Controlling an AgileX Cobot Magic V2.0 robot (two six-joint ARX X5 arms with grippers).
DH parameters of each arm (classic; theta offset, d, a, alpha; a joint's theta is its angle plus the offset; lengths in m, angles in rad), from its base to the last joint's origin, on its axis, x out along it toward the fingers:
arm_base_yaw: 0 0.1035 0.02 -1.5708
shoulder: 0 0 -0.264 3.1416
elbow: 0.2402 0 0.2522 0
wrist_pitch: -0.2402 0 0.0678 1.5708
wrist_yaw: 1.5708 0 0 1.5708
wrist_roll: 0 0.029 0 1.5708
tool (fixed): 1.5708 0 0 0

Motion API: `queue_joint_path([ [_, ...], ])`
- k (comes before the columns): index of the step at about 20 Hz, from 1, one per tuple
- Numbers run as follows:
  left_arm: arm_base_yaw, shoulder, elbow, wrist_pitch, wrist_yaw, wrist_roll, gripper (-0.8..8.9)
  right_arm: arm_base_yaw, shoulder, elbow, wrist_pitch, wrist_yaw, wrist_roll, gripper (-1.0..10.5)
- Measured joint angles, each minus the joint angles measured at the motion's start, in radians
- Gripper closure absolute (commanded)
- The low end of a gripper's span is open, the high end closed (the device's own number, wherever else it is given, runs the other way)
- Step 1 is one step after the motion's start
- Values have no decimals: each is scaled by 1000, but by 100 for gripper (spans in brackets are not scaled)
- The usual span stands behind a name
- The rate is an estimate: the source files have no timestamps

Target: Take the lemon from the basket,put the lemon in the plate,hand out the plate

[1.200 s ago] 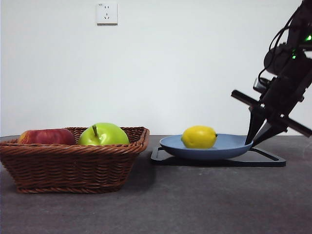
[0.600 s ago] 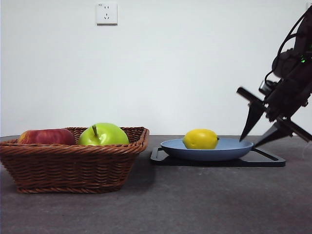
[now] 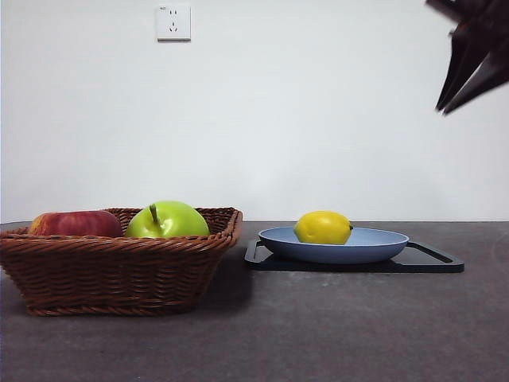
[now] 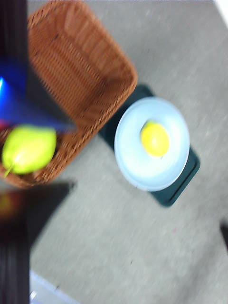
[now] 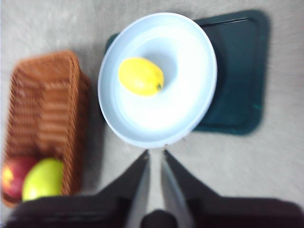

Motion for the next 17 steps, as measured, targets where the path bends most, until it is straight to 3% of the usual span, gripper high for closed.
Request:
queue_joint_path([
  [2, 33, 0, 0, 28, -8, 37, 807, 54, -71, 0, -37, 141, -29, 944],
  [5, 118, 0, 0, 29, -67, 77, 807, 184, -176, -1, -77, 428, -42, 944],
  [8, 245, -14, -52, 61, -37, 93, 807, 332, -304, -48, -21, 604, -51, 944],
  [11, 352, -95, -203, 176, 90, 102, 807, 441, -434, -161, 98, 703, -52, 944],
  [13, 389, -187, -317, 277, 149, 101, 807, 481, -520, -259, 194, 723, -51, 944],
  [17, 406, -408, -554, 421, 159, 69, 807, 508, -713, -517, 421, 744, -46, 944],
])
